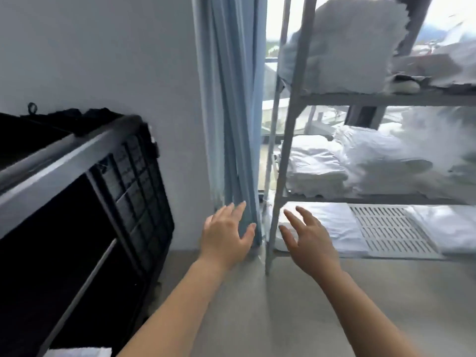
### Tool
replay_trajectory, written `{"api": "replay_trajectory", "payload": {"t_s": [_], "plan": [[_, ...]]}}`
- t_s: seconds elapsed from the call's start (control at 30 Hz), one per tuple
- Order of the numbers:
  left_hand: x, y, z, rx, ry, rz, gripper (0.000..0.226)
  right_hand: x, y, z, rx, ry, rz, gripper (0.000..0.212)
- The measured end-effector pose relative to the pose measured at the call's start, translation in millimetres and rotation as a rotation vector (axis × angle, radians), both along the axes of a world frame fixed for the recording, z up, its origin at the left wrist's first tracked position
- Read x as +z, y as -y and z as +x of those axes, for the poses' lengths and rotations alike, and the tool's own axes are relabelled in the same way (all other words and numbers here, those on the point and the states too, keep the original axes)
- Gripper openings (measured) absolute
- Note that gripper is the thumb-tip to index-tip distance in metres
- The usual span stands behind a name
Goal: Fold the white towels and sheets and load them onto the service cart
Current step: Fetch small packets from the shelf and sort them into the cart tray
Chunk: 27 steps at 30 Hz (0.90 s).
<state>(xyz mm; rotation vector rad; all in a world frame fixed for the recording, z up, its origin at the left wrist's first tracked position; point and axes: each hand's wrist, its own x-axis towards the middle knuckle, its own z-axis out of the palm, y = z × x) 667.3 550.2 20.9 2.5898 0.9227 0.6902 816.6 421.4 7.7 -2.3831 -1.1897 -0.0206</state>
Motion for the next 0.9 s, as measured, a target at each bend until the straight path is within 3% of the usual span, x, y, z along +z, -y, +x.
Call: {"api": "replay_trajectory", "payload": {"t_s": [0.17, 0.33, 0.63, 0.9], "plan": [[-24, 122, 114, -0.265, -0.05, -0.049, 0.059, -26, 160, 70, -0.295, -0.058, 0.025, 0.044], [-51, 270, 200, -0.507, -0.123, -0.081, 0.059, -55, 324, 108, -0.568, -0.137, -0.021, 0.051], [-89, 518, 289, -0.979, -0.267, -0.018, 0.059, -95, 574, 92, -1.122, -0.259, 0.086, 0.05], [-107, 684, 343, -1.318, -0.315, 0.022, 0.056, -114, 715, 80, -1.502, -0.288, 0.155, 0.048]]}}
